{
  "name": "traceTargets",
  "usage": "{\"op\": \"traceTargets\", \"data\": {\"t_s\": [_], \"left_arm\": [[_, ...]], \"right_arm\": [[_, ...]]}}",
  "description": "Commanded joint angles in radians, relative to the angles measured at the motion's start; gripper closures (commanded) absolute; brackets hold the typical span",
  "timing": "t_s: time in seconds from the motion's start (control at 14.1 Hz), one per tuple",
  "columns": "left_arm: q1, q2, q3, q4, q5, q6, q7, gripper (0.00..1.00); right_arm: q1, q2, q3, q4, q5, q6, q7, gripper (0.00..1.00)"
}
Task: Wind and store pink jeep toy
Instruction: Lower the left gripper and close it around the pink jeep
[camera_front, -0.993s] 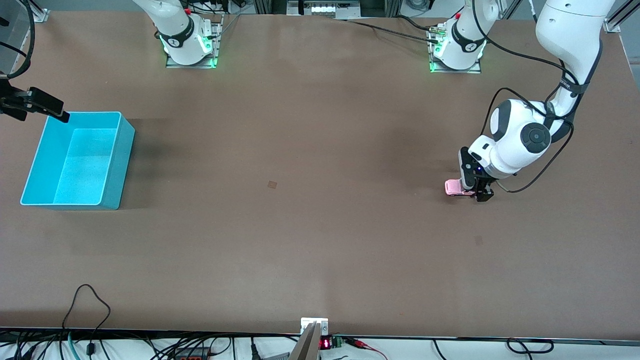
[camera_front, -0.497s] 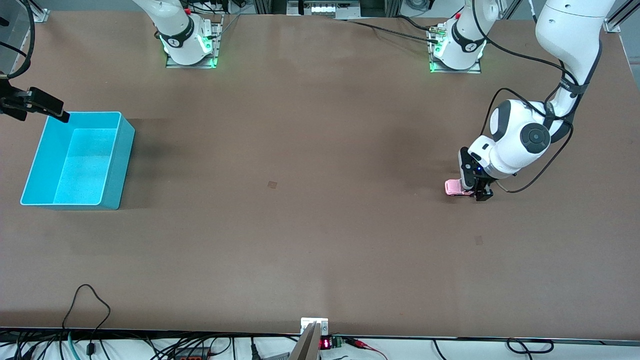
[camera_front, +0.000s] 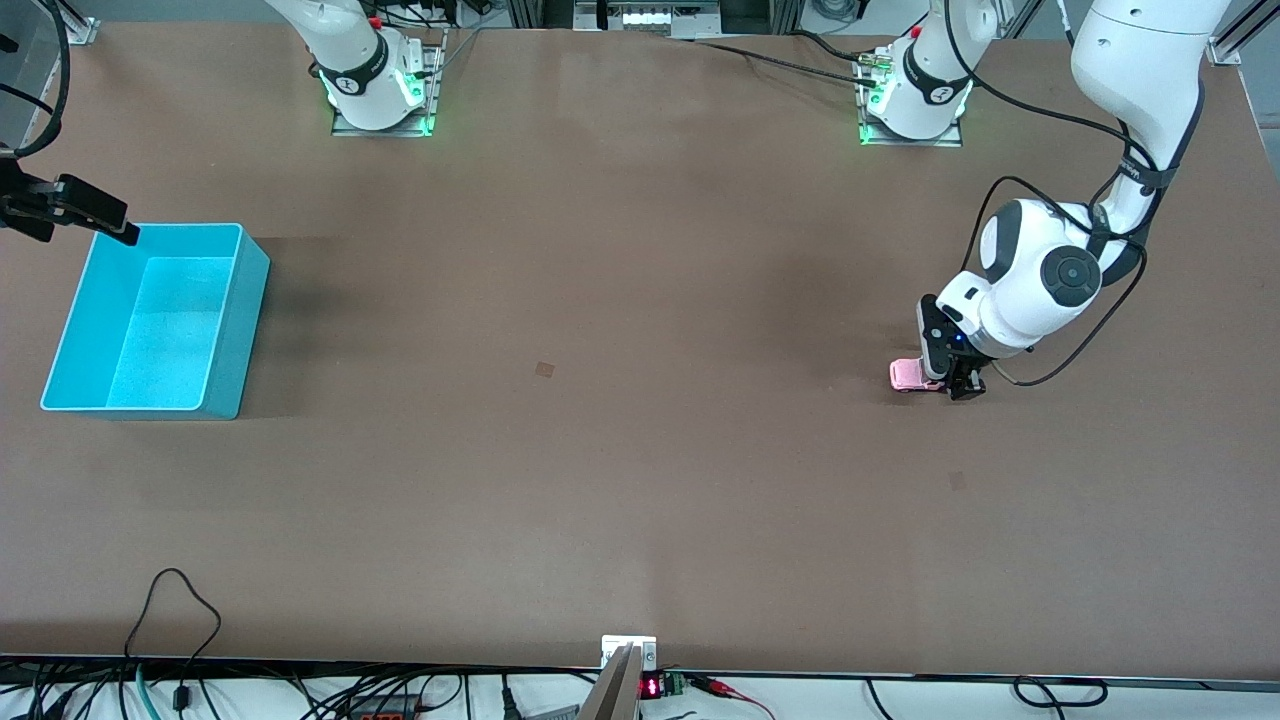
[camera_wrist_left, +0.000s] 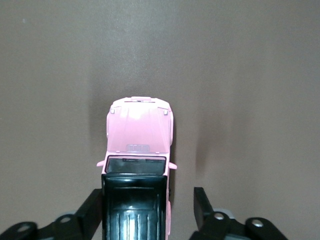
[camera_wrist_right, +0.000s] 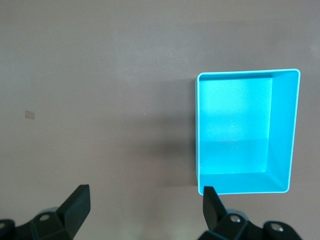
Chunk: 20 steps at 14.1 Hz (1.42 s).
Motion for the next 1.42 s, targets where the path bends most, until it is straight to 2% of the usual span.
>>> {"op": "traceTargets", "data": {"t_s": [0.0,0.28,0.99,1.35], "left_arm": [[0.001,0.002,0.005,0.008,0.024,0.005,0.008,0.35],[0.003,0.005,0.005,0.008,0.023,0.003,0.008,0.50],[0.000,0.013,0.003,0.007,0.024,-0.001,0.124,0.53],[0.007,0.033,0.005,0.008,0.021,0.000,0.121,0.61]], "right_arm": [[-0.008,0.003,0.005,0.011,-0.003,-0.007,-0.001,0.00],[-0.008,0.002,0.005,0.011,-0.003,-0.007,-0.001,0.00],[-0.008,0.003,0.005,0.011,-0.003,-0.007,-0.001,0.00],[-0.008,0.003,0.005,0.011,-0.003,-0.009,-0.001,0.00]]}}
